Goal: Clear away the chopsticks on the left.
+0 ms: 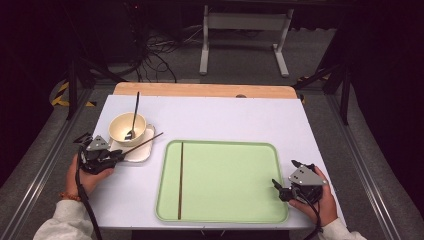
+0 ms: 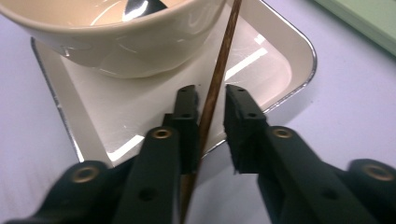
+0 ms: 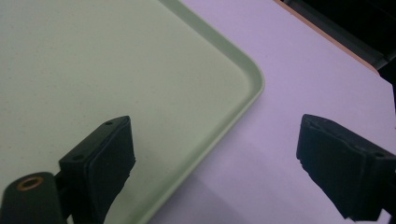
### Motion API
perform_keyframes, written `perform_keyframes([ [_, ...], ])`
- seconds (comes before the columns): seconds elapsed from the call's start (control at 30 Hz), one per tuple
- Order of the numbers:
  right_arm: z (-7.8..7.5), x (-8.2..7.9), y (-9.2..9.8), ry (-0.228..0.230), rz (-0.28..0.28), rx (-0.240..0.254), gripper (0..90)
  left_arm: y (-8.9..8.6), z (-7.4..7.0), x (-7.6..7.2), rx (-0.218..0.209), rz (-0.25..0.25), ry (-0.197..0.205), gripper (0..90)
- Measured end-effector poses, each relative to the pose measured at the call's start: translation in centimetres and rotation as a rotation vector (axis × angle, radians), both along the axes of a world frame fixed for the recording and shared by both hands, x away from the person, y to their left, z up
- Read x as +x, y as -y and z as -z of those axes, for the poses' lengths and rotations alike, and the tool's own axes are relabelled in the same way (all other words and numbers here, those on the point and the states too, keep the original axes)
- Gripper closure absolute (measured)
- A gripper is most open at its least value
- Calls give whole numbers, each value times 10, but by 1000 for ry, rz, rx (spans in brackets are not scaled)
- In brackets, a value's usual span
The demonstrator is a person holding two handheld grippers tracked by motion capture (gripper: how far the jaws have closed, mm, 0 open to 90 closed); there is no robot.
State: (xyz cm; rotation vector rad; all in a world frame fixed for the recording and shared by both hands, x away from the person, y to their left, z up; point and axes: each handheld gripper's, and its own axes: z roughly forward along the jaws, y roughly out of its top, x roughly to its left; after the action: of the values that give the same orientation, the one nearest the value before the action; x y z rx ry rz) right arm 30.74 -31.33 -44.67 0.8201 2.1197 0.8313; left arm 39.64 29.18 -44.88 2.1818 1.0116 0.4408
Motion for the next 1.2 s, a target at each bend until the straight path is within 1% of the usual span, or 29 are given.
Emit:
perform_keyframes([
  [0.17, 0, -1, -2, 2, -5, -10, 117, 1, 1, 1, -2, 2, -13, 829],
  [0.27, 0, -1, -1, 2, -2, -6, 117, 1, 0, 1, 2, -2, -12, 832],
  [0.4, 0, -1, -1, 1, -3, -8, 118, 3, 0, 0, -15, 4, -22, 842],
  [0.43, 1, -1, -1, 1, -3, -9, 118, 3, 0, 0, -20, 12, -18, 844],
  [0.5, 1, -1, -2, -1, -5, -11, 118, 4, 0, -1, -28, 6, -24, 848],
  [0.53, 0, -1, -2, 2, -5, -12, 118, 4, -1, -2, -21, 10, -19, 849],
  [0.63, 0, -1, -1, 1, -4, -9, 117, 5, -2, -4, -22, 24, -10, 849],
  [0.67, 0, -1, -1, -1, -5, -5, 118, 6, -2, -5, -18, 21, -3, 849],
  [0.8, 0, -1, -2, -1, -8, -5, 118, 6, -4, -8, -22, 32, -1, 850],
  [0.87, 0, -1, -1, 0, -9, -5, 117, 8, -6, -11, -39, 24, -1, 850],
  [0.93, 0, -2, -1, -1, -5, -2, 117, 10, -8, -13, -46, 26, 7, 850],
  [1.0, 0, -1, 0, -2, -2, 0, 117, 15, -11, -17, -51, 19, 12, 850],
  [1.07, 0, -1, 0, -2, -2, -3, 118, 23, -17, -21, -63, 39, 17, 850],
  [1.1, 0, -1, -1, -2, -5, -6, 117, 31, -21, -24, -75, 53, 24, 850],
  [1.13, 0, -1, -1, -2, -5, -6, 117, 31, -21, -24, -75, 53, 24, 850],
  [1.2, 0, -1, -1, -2, -5, -7, 118, 41, -26, -28, -92, 79, 28, 850],
])
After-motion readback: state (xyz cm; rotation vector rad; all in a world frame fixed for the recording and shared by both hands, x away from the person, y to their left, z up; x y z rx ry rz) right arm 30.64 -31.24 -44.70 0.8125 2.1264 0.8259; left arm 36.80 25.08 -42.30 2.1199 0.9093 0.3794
